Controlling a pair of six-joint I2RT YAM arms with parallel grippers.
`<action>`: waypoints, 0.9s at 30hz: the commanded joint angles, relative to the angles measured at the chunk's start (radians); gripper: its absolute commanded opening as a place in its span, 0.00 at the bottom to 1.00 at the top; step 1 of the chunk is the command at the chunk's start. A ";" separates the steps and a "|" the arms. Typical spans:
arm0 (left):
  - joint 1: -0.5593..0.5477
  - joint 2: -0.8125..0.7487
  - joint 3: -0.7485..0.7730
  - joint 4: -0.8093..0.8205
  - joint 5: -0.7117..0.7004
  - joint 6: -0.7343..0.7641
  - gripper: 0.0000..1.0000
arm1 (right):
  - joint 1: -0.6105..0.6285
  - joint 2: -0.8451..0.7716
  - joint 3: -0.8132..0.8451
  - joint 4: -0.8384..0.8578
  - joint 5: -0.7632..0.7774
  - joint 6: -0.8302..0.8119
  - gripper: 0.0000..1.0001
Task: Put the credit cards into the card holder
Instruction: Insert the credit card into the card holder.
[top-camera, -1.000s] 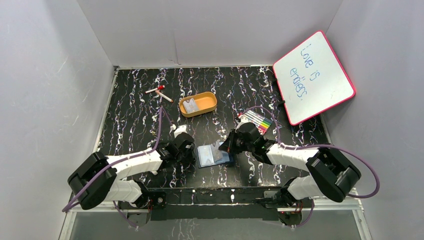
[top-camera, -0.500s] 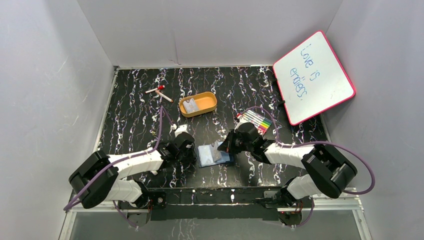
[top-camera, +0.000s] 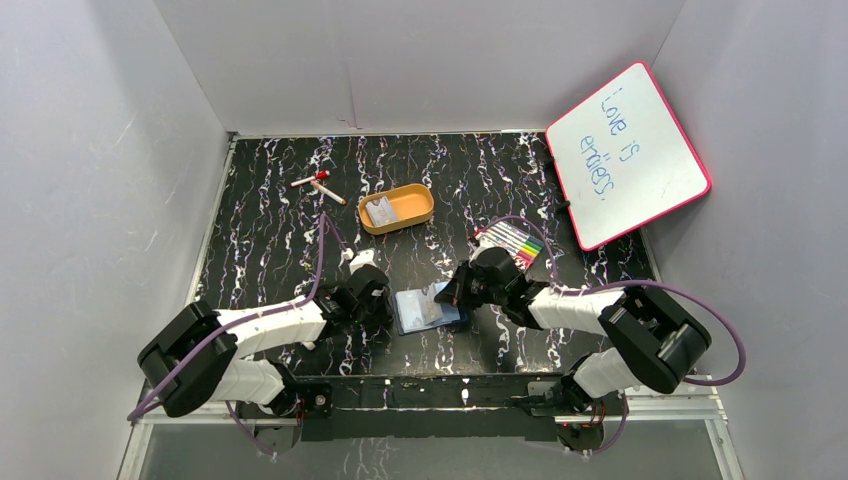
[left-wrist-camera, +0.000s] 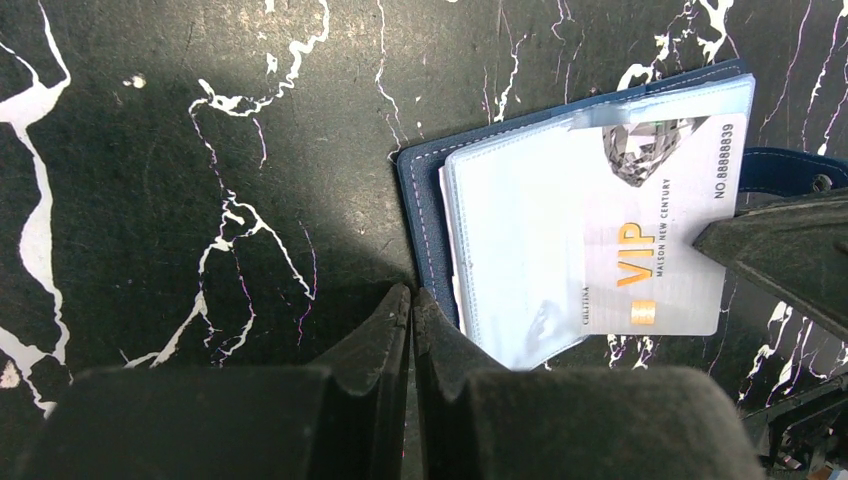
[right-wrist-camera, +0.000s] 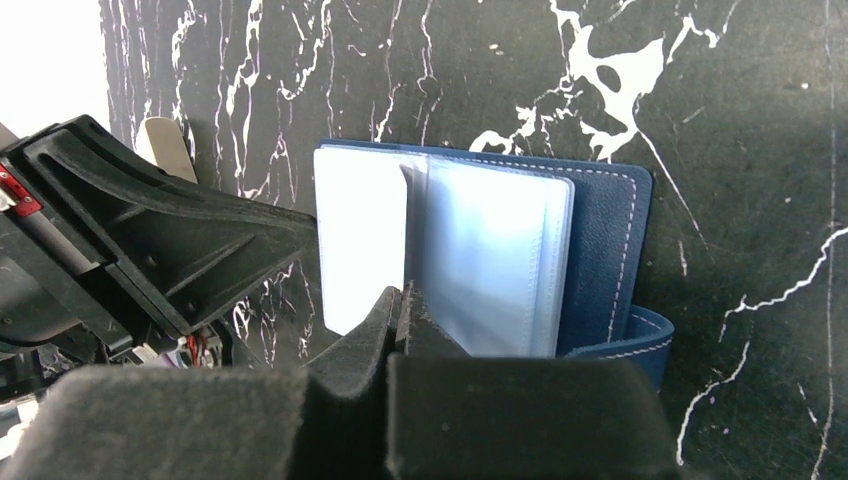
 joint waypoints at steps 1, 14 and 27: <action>0.000 0.024 -0.025 -0.042 0.006 -0.003 0.04 | -0.001 0.013 -0.027 0.024 -0.012 0.015 0.00; 0.000 0.028 -0.024 -0.030 0.010 -0.010 0.02 | 0.003 0.040 -0.062 0.034 -0.024 0.056 0.00; 0.000 0.032 -0.033 -0.023 0.019 -0.017 0.01 | 0.018 0.091 -0.102 0.111 0.048 0.157 0.00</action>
